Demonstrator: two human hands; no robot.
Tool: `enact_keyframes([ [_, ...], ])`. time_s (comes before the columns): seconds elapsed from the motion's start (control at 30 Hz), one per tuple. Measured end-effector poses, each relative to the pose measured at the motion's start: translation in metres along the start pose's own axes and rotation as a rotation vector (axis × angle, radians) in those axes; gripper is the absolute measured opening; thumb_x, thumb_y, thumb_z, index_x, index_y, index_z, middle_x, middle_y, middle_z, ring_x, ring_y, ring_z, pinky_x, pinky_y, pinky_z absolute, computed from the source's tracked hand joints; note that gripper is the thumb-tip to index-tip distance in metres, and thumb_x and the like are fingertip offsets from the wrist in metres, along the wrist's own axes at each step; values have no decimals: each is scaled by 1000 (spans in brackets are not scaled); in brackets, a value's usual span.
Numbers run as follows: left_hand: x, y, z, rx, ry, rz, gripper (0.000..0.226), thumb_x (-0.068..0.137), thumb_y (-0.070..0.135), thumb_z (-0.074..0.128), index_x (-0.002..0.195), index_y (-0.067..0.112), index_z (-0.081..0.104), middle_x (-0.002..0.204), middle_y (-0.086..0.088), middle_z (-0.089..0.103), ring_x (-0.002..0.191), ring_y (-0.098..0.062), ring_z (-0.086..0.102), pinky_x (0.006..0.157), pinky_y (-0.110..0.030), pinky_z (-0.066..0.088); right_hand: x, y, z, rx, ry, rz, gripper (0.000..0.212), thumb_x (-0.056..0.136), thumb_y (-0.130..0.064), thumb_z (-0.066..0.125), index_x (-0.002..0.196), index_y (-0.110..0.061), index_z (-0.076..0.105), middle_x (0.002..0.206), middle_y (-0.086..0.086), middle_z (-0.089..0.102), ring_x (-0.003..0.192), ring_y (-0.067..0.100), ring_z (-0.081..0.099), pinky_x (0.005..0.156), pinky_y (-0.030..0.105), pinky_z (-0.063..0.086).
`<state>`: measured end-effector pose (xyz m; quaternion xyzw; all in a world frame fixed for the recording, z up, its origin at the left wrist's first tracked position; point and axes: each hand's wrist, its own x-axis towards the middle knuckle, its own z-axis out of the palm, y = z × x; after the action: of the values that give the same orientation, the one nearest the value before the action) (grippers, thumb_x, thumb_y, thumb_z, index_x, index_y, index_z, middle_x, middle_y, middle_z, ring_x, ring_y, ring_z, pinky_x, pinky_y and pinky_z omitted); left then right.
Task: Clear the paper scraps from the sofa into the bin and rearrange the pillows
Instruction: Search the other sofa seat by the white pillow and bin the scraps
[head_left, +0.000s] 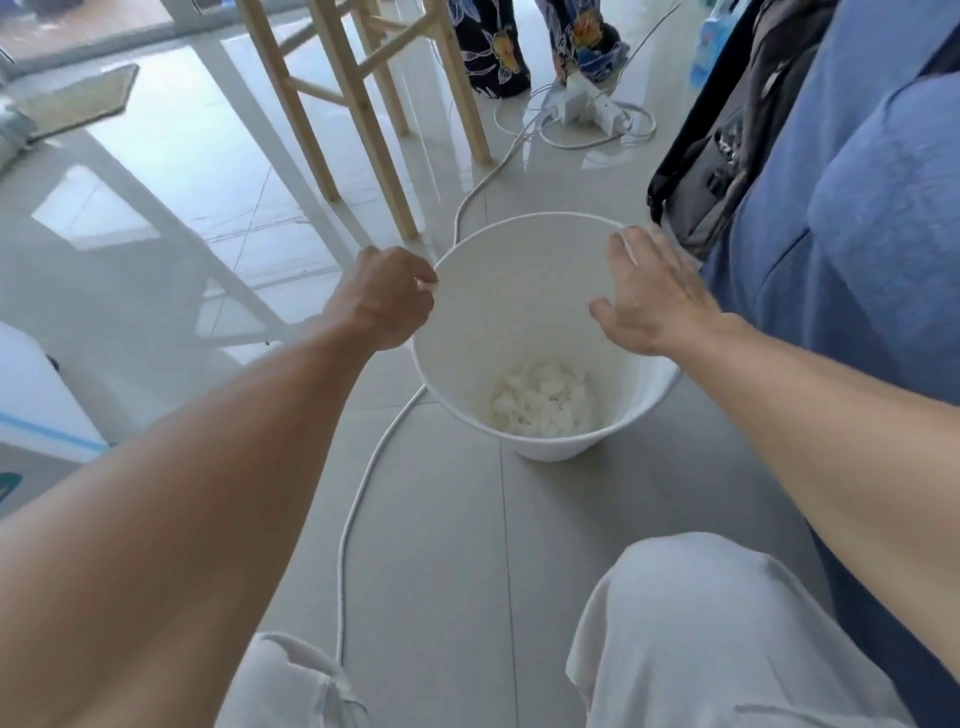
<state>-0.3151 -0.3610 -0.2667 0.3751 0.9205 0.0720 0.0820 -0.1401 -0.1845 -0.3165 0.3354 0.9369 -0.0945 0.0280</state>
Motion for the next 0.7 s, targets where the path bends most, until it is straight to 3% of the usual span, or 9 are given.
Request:
enact_keyframes([
  [0.2,3,25,14,-56,-31,42,34,92,21,50,122,24,67,120,-13,63,110,-30,57,93,-35,47,-3,14,20,64,-34,45,73,98,-40,36,153,-3,4,162,9,-5,149,22,-8,118,41,-1],
  [0.47,29,51,77,-140,-44,-77,40,92,11,48,125,22,66,133,-11,57,120,-31,52,100,-34,43,-3,14,27,46,0,42,70,98,-33,33,153,-2,4,162,11,-6,149,23,-8,119,38,-2],
  [0.57,36,55,105,-141,-162,-110,46,90,9,49,134,22,59,138,-12,51,126,-33,47,103,-35,40,-2,15,28,30,5,30,70,97,-31,33,153,-1,2,161,12,-8,149,24,-9,120,39,-2],
  [0.7,36,68,129,40,-578,-35,42,91,30,59,133,27,57,136,-4,55,126,-26,49,105,-33,40,-3,17,30,26,3,32,70,97,-29,34,152,-1,2,161,12,-7,149,24,-9,120,39,-2],
])
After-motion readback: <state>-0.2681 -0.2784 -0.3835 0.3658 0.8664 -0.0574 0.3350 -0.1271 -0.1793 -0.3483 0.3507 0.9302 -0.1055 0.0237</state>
